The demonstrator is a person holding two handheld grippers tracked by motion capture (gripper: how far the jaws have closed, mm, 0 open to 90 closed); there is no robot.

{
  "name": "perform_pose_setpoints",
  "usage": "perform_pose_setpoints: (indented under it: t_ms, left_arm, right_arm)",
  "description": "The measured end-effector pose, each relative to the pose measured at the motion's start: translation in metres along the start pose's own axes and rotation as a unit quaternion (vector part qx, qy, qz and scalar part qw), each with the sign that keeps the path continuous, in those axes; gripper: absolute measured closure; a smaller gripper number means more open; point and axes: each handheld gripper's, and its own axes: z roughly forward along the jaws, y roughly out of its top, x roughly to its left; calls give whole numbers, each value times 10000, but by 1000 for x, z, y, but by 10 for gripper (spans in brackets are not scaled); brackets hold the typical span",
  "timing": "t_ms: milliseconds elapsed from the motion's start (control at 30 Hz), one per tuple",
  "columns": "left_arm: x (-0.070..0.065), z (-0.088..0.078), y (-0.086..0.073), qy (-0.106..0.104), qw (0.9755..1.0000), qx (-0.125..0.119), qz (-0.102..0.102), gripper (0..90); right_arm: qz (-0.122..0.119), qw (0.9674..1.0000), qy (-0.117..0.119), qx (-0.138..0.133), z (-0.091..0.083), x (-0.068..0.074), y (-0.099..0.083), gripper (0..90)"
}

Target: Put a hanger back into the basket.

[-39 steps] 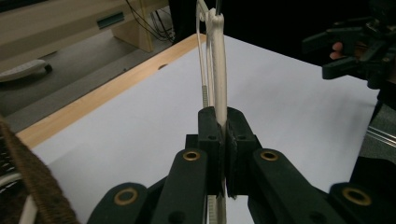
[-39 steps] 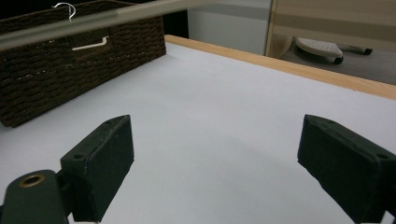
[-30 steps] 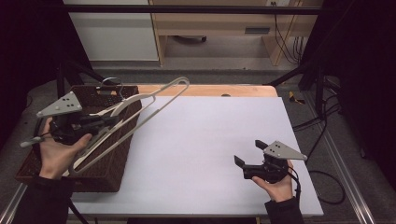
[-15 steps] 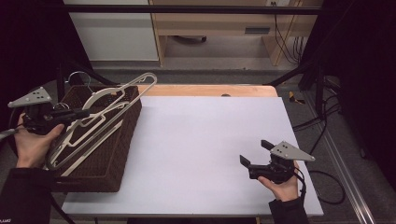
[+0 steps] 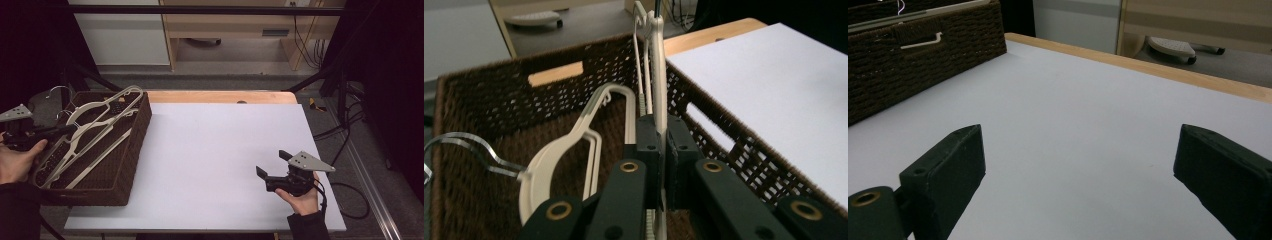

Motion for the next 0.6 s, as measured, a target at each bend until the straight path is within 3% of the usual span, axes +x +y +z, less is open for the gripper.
perform_pose_setpoints:
  t_ms: [100, 167, 367, 533, 600]
  left_arm:
    - [2, 2, -3, -32, 10000, -1, -74, 865]
    - [1, 8, -4, 14, 9998, 190, -35, 865]
    - [5, 28, -18, 111, 9978, 567, -326, 865]
    - [7, 44, -33, 309, 9933, 890, -667, 848]
    - [10, 45, -37, 531, 9902, 1058, -738, 841]
  right_arm:
    - [-7, 10000, 3, 13, 1, 1, 0, 67]
    - [-25, 10000, 23, 24, 0, 0, 0, 68]
    - [5, 10000, 17, 34, 0, 1, 0, 67]
    - [-9, 10000, 37, 44, 0, 1, -1, 67]
    - [-5, 10000, 21, 34, 1, 1, 0, 67]
